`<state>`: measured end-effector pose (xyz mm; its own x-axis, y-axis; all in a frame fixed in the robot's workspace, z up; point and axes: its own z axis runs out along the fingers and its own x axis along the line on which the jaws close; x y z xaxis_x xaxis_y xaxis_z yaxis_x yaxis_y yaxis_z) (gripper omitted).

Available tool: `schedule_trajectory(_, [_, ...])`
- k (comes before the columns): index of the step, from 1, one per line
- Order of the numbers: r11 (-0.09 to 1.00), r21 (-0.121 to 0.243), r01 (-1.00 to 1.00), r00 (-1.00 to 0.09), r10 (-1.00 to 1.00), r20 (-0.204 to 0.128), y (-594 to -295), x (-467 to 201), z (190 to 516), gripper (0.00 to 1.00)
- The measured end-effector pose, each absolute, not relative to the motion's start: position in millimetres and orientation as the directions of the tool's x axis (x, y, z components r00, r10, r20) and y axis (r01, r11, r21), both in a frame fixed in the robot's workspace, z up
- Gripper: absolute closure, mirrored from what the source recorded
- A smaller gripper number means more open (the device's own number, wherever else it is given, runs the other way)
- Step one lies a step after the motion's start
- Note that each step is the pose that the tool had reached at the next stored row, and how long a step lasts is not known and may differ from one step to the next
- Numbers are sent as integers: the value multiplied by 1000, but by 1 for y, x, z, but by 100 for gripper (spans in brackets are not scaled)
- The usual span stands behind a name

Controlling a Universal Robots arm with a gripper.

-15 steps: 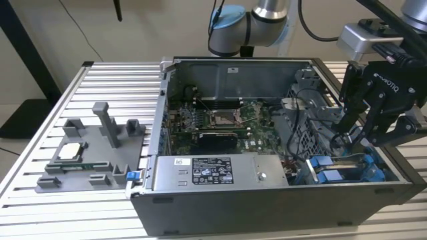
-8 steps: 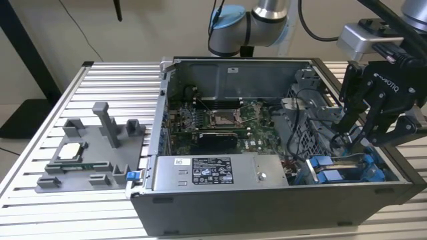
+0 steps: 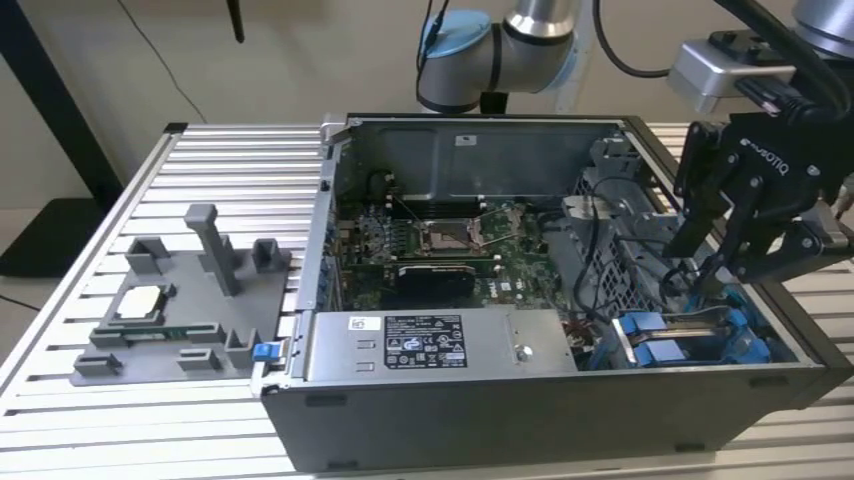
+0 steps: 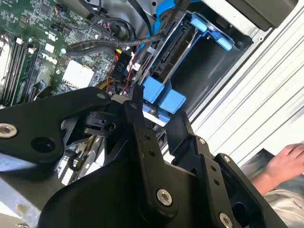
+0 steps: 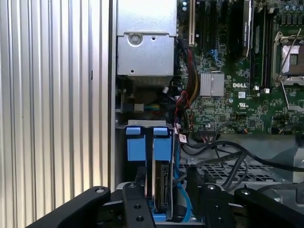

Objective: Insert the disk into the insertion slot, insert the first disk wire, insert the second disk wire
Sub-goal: 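Insert the disk into the insertion slot, then insert the first disk wire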

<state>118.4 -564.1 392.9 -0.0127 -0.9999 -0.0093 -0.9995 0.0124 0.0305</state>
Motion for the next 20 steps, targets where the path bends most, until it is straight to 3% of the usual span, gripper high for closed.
schedule_trajectory(20, [12, 29, -1000, -13, -1000, -21, -542, 128, 391, 0])
